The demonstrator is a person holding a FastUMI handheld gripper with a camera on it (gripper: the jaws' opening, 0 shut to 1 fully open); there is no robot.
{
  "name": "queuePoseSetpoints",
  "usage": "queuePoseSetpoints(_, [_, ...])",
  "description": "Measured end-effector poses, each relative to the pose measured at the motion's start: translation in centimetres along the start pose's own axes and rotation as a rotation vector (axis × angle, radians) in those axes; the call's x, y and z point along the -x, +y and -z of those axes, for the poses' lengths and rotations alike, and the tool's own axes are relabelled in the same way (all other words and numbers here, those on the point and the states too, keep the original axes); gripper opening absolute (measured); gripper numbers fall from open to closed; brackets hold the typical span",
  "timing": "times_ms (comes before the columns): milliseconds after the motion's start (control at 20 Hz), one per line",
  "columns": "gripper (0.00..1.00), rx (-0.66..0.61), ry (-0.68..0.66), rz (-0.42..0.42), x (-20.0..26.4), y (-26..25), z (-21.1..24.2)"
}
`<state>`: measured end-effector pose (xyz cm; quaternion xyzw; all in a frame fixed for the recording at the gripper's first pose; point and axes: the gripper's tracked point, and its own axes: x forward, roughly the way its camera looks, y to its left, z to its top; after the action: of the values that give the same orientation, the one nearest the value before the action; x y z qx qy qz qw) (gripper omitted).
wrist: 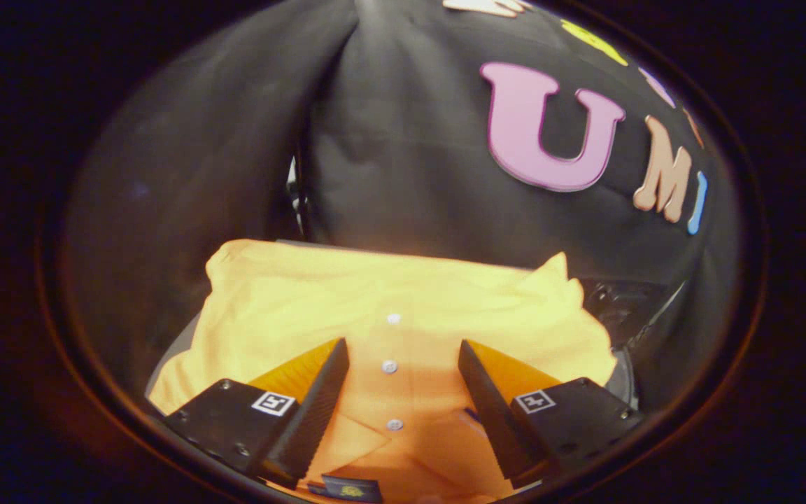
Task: Put the clothes into the washing machine and then close the washing machine lid.
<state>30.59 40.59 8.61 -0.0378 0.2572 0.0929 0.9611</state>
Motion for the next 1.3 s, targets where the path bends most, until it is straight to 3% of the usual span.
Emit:
queuePoseSetpoints(150, [0.90,0.028,0.042,-0.019,0.3,-0.4,0.0])
queuePoseSetpoints(350, [0.33,0.060,0.040,-0.081,0.9,-1.6,0.3])
queuePoseSetpoints(450, [0.04,-0.022,0.026,-0.144,2.0,-2.6,0.3])
queuePoseSetpoints(600, [0.01,-0.198,-0.031,-0.260,3.7,-4.4,-2.0])
queuePoseSetpoints(750, [0.00,-0.199,-0.100,-0.322,6.8,-6.8,-3.7])
queuePoseSetpoints(950, [0.00,-0.180,-0.199,-0.282,10.8,-12.3,-5.8])
queuePoseSetpoints(1100, [0.00,-0.155,-0.345,-0.200,13.5,-17.9,-8.9])
queuePoseSetpoints(1300, [0.00,-0.119,-0.447,-0.121,15.6,-23.0,-10.4])
